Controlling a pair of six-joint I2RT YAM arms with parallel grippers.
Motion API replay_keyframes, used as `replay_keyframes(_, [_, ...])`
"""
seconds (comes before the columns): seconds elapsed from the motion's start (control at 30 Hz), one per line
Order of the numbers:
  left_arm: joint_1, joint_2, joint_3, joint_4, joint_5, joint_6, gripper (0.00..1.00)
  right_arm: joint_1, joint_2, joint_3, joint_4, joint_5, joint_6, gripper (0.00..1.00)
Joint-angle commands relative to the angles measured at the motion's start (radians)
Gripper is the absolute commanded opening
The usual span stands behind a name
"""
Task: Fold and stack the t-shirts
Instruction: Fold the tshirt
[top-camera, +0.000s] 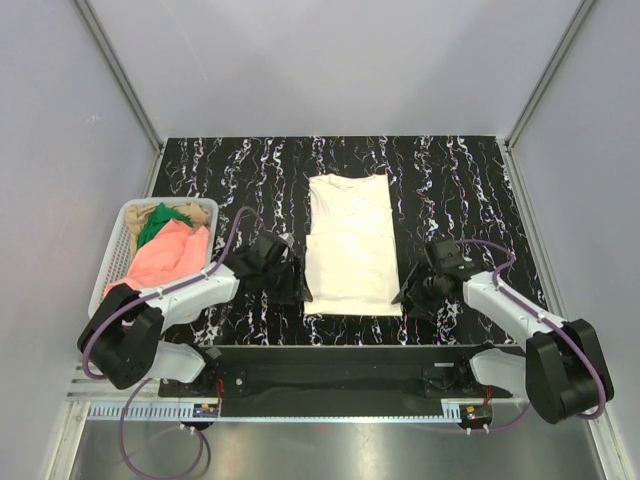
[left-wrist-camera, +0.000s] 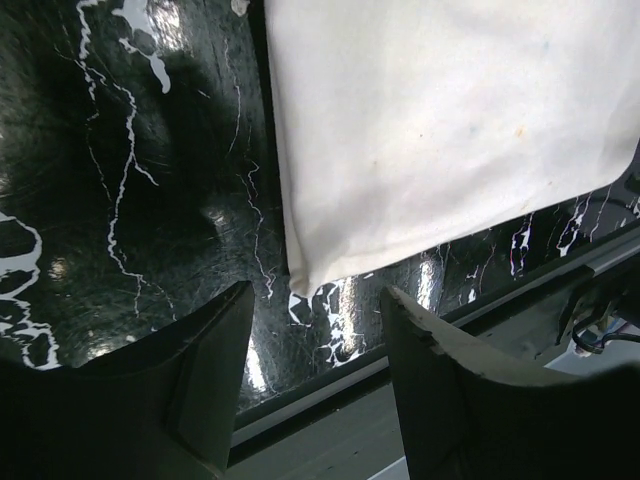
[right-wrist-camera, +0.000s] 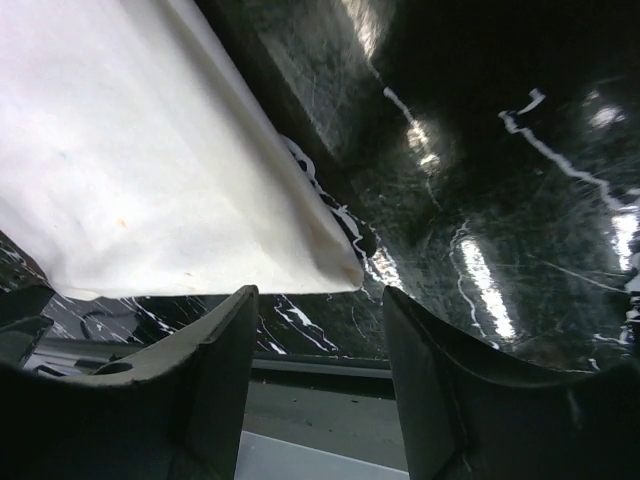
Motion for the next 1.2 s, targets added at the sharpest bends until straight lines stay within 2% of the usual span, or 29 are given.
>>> replay_keyframes(0.0, [-0.025,-0.017,-0.06,0.119,0.013,-0.097,0.59,0.072,0.011,-0.027,0.076,-0.016,0.104,0.6])
replay_keyframes(0.27, [-0.053,0.015,-0.117,0.194,-0.015,-0.158,0.57,0.092,-0.027,-0.076,0.101,0.058,0.147,0.56])
replay_keyframes(0.5, [-0.06,0.049,-0.115,0.206,-0.02,-0.166,0.5,0.094,0.008,-0.068,0.121,0.073,0.155,0.46])
replay_keyframes(0.63, [-0.068,0.057,-0.123,0.214,-0.024,-0.178,0.28,0.102,0.025,-0.062,0.13,0.087,0.155,0.22])
replay_keyframes(0.67, [-0.068,0.057,-0.125,0.217,-0.026,-0.186,0.19,0.103,0.022,-0.064,0.132,0.088,0.156,0.1])
replay_keyframes(0.73, [-0.073,0.043,-0.131,0.214,-0.024,-0.189,0.11,0.106,0.008,-0.07,0.133,0.085,0.147,0.0])
replay_keyframes(0.77, [-0.073,0.035,-0.134,0.21,-0.029,-0.195,0.02,0.108,0.004,-0.071,0.135,0.087,0.144,0.0])
replay_keyframes(0.8, [-0.073,0.031,-0.135,0.2,-0.036,-0.195,0.0,0.109,-0.002,-0.073,0.132,0.087,0.144,0.0])
replay_keyframes(0.97, [-0.073,0.005,-0.102,0.084,-0.139,-0.154,0.0,0.111,-0.039,-0.078,0.119,0.09,0.129,0.0])
replay_keyframes(1.1, [-0.08,-0.041,-0.101,0.07,-0.152,-0.163,0.4,0.112,-0.061,-0.085,0.122,0.088,0.116,0.0])
replay_keyframes(1.17, [-0.096,-0.063,-0.112,0.082,-0.153,-0.172,0.44,0.112,-0.078,-0.093,0.122,0.087,0.115,0.0])
